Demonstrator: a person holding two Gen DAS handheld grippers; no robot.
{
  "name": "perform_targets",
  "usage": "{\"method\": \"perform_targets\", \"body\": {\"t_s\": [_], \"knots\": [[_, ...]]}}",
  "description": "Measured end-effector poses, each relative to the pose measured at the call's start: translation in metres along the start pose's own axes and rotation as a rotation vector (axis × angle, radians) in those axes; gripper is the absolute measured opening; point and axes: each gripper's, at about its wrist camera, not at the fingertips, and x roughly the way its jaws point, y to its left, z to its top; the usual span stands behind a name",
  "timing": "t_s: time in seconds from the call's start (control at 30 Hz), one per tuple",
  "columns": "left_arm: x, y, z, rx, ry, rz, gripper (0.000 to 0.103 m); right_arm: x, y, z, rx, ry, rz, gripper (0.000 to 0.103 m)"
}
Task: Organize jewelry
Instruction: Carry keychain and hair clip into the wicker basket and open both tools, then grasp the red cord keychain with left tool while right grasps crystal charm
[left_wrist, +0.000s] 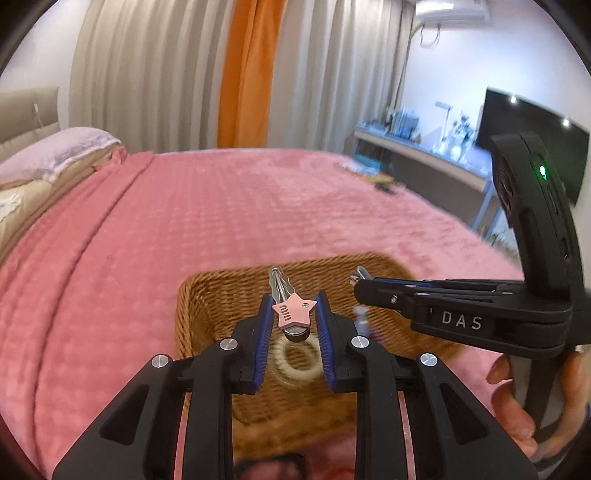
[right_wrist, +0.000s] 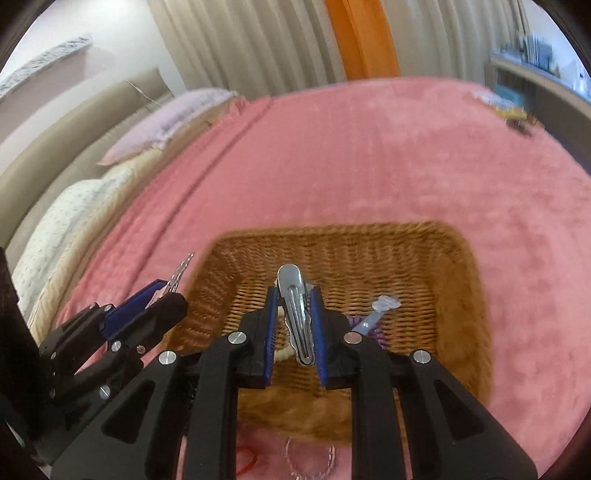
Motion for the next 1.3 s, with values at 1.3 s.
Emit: {"method": "perform_targets", "body": {"t_s": [1.3], "knots": [[-0.122,0.001,-0.058,-0.105,-0.052,-0.098,0.047,-0.112,0.013,-0.087,-0.105,-0.096,-0.043,0.034]]}}
